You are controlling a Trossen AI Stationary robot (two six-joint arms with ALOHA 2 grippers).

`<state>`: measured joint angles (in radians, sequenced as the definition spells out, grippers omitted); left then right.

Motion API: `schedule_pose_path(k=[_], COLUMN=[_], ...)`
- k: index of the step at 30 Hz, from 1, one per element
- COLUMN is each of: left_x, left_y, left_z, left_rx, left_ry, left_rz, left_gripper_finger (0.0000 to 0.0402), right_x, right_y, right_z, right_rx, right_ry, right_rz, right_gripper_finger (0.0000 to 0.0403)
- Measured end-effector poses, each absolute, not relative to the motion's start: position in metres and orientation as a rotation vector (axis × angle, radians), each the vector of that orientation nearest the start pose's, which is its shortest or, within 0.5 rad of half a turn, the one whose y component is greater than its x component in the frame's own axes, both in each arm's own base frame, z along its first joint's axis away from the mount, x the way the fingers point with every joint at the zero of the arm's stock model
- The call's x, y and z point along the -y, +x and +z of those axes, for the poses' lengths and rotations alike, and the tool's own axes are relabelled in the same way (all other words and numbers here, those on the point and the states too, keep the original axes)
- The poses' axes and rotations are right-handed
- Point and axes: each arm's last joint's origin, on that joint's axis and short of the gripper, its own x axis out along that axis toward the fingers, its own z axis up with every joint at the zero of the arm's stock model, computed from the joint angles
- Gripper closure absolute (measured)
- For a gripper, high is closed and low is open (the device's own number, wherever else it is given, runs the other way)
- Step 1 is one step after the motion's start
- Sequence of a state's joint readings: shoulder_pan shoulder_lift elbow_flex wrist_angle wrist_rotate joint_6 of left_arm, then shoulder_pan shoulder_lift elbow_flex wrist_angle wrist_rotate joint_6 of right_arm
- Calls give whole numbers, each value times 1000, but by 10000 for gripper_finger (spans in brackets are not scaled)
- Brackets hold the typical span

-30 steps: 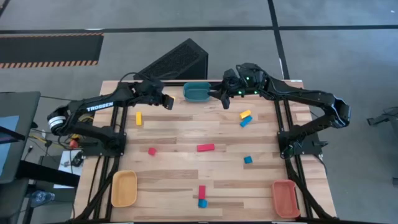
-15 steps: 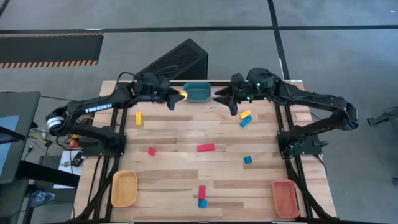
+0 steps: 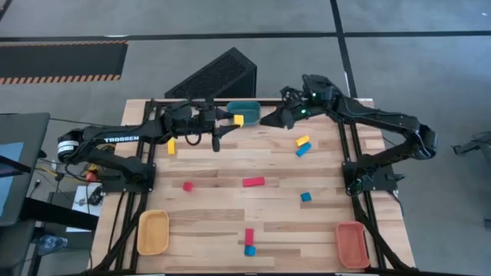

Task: Sort & place blocks by color
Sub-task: Put the top left yellow block into the blue bin

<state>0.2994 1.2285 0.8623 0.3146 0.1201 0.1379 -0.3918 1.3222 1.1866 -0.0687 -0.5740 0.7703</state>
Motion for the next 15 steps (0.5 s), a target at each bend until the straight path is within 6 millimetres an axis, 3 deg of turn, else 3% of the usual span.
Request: schedule_pose_path(k=[9,15], left_x=[-70,-72], left_y=[268,268], left_z=[327,327], left_rx=[48,50], left_ry=[189,218], left_rz=[150,169], left_gripper_finger=[278,278], right_x=[102,111], right_y=[324,333], right_z=[355,344], right_rx=[-128,-130], right_ry=[1066,1120], right_rz=[264,249], right_gripper_finger=[135,134])
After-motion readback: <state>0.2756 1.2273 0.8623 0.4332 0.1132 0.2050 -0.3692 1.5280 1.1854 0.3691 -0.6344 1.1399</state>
